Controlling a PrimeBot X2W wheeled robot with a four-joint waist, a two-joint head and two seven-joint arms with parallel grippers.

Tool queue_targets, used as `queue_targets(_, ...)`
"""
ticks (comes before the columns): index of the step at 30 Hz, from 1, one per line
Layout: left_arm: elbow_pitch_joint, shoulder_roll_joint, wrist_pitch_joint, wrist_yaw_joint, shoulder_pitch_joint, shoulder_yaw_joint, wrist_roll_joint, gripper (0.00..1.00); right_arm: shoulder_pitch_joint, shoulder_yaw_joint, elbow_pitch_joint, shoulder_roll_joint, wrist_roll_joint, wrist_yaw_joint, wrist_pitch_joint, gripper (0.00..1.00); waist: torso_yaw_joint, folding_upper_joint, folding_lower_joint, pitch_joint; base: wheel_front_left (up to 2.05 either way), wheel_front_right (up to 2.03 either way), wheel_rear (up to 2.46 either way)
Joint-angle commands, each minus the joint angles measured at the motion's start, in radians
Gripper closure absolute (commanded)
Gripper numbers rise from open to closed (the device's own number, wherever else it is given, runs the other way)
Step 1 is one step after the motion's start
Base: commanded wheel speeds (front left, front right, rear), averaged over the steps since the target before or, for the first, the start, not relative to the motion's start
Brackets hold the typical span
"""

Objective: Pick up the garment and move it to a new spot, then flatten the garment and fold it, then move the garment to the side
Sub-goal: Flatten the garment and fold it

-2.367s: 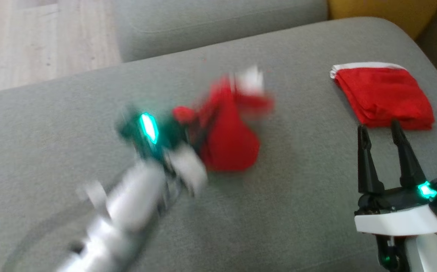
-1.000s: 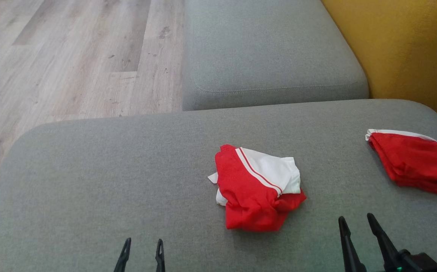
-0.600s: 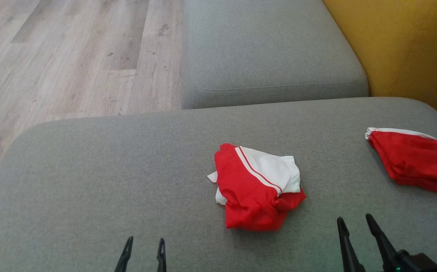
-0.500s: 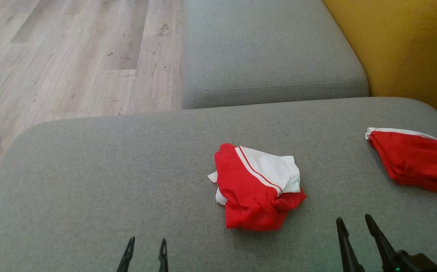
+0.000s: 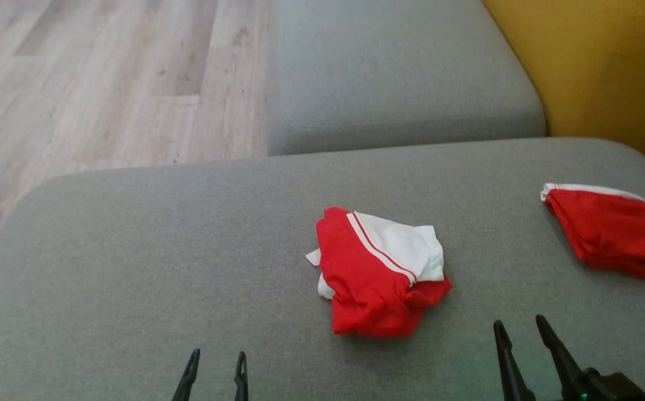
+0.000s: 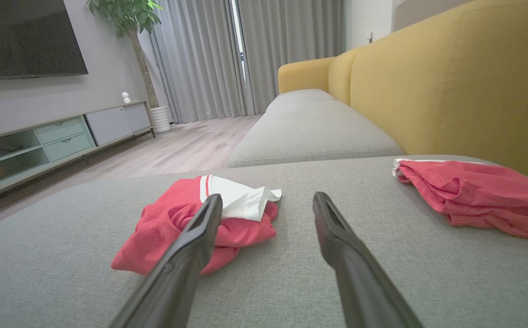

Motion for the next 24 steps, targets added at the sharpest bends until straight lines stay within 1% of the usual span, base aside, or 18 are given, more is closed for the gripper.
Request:
queue_targets(1,-0.026,-0.017,-0.010,-0.009,-0.054,0.032,0.013,0.00,-0.057,0.029,-0.036,-0.017,-0.002,-0.001,-0.011,0.00,-0.012,0.0000,0.0000,0.022,0.00,0.00,0.00)
queue_targets(4,-0.014,-0.020,-0.010,-0.028,-0.076,0.029,0.013,0.00,-0.072,0.027,-0.050,-0.016,0.003,-0.001,-0.011,0.00,-0.031,0.0000,0.0000,0.061,0.00,0.00,0.00)
queue_targets(7,0.031,-0.019,-0.010,-0.058,-0.153,0.016,0.024,0.00,-0.093,0.032,-0.064,-0.019,0.005,-0.001,-0.011,0.00,-0.055,0.0000,0.0000,0.115,0.00,0.00,0.00)
queue_targets(11,0.117,-0.028,-0.007,-0.106,-0.329,-0.013,0.037,0.00,-0.121,0.043,-0.072,-0.028,0.009,-0.001,-0.011,0.00,-0.096,0.0000,0.0000,0.180,0.00,0.00,0.00)
queue_targets(15,0.208,-0.040,0.032,-0.154,-0.550,-0.053,0.045,0.00,-0.159,0.055,-0.087,-0.041,0.012,-0.001,-0.011,0.00,-0.145,0.0000,0.0000,0.261,0.00,0.00,0.00)
queue_targets(16,0.208,-0.040,0.032,-0.154,-0.550,-0.053,0.045,0.00,-0.159,0.055,-0.087,-0.041,0.012,-0.001,-0.011,0.00,-0.145,0.0000,0.0000,0.261,0.00,0.00,0.00)
queue_targets(21,0.337,-0.052,0.130,-0.189,-0.786,-0.094,0.012,0.00,-0.212,0.083,-0.101,-0.057,0.020,-0.001,-0.011,0.00,-0.220,0.0000,0.0000,0.351,0.00,0.00,0.00)
queue_targets(24,0.409,-0.054,0.196,-0.211,-0.913,-0.140,-0.016,0.00,-0.247,0.096,-0.109,-0.065,0.024,-0.001,-0.011,0.00,-0.262,0.0000,0.0000,0.414,0.00,0.00,0.00)
